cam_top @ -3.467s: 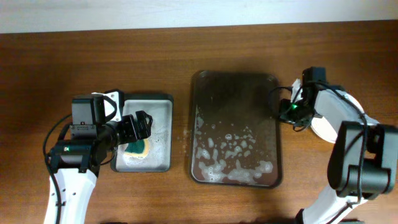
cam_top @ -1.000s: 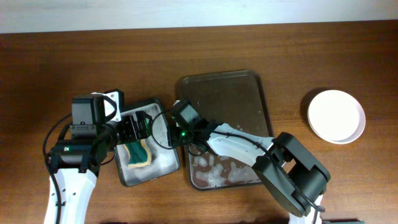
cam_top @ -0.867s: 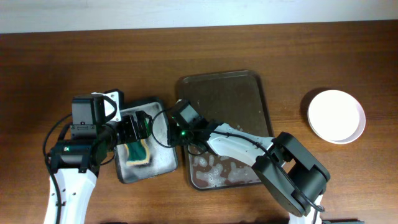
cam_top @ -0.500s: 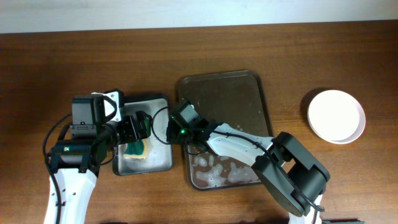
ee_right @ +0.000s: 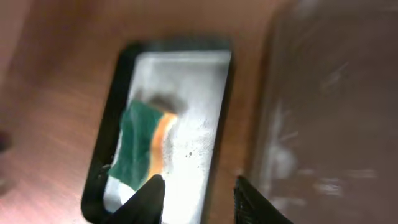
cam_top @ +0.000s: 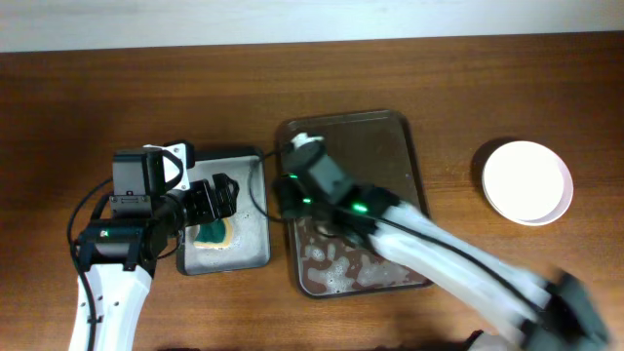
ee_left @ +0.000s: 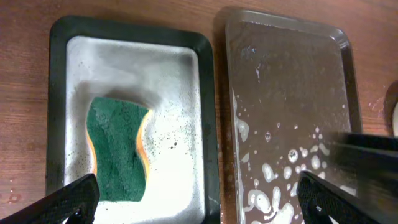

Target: Clean dirty plates on tray and stack at the side

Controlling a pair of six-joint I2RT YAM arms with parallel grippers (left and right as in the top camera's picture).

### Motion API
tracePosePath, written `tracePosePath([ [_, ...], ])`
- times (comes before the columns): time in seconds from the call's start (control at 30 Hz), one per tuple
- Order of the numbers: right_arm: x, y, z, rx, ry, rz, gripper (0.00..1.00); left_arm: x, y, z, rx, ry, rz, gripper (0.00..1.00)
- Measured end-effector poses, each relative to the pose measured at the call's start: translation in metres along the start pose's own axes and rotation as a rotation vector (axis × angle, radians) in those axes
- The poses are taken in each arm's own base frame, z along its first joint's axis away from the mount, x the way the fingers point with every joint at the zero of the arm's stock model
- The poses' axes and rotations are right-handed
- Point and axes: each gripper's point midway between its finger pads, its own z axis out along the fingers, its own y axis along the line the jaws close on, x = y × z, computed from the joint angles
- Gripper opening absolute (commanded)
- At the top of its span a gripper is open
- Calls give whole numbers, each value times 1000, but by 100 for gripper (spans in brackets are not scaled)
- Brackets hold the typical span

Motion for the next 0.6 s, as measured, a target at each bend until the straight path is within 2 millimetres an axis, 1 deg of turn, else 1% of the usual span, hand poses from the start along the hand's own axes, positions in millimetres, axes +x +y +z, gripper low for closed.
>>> tracePosePath([
  [0.03, -13, -1, -31, 11, -58, -51, 48, 0, 0, 0, -1, 1, 0, 99],
  [0.07, -22, -1, -56, 15, -103, -91, 58, -1, 0, 0, 0, -2, 1, 99],
  [0.1, -28, -2, -74, 19, -137, -119, 99, 0, 0, 0, 0, -1, 0, 99],
  [0.13, -32, -6, -108, 25, -178, -166, 99, 0, 0, 0, 0, -1, 0, 99],
  [0.2, -35, -9, -147, 19, -231, -213, 99, -1, 0, 0, 0, -3, 1, 99],
  [0.3, -38, -13, -223, -30, -376, -245, 99, 0, 0, 0, 0, -1, 0, 99],
  [0.37, -34, -19, -255, -50, -432, -251, 99, 0, 0, 0, 0, -1, 0, 99],
  [0.43, -14, -34, -279, -43, -423, -258, 99, 0, 0, 0, 0, -1, 0, 100],
  [0.47, -9, -39, -285, -34, -422, -259, 98, 0, 0, 0, 0, 0, 0, 99],
  [0.57, 18, -72, -298, 61, -376, -265, 99, 0, 0, 0, 0, -1, 0, 99],
  [0.6, 28, -86, -304, 105, -362, -268, 99, 0, 0, 0, 0, -1, 0, 99],
])
